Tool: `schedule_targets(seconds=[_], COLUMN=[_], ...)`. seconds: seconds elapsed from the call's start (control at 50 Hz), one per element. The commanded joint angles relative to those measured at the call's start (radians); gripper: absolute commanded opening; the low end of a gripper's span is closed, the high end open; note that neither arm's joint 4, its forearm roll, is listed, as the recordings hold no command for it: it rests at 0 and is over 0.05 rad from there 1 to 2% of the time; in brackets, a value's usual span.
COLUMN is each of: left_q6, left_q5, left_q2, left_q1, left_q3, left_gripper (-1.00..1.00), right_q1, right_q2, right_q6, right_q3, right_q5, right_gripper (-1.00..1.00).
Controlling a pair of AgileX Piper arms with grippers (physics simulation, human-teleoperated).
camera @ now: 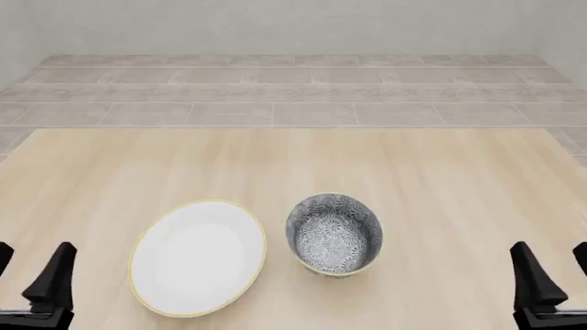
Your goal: Put the bowl on the plate.
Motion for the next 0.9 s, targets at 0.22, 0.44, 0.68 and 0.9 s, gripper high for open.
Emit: schedule_targets(seconds=[0.22,0.44,0.68,0.9], left_q6=[0.006,0.016,0.022,0.026], left_q5=[-0.01,-0.044,-0.093,-0.103], left_q2=[0.008,0.043,0.091,0.101], left_q1=[-0.009,-0.015,-0.016,-0.021], left_q3=[-0.002,0.0,0.001,0.001], left_gripper=[1.0,1.0,1.0,1.0], right_q1=[0.002,0.005,0.012,0.053], right_q2=[-0.001,-0.001,0.0,0.016], right_q6=[-0.014,-0.036,-0.048,-0.08], right_q3=[-0.002,-0.029,-0.078,-0.14], right_q5=[0.001,0.004,0.039,0.096], right_gripper=[1.0,1.0,1.0,1.0])
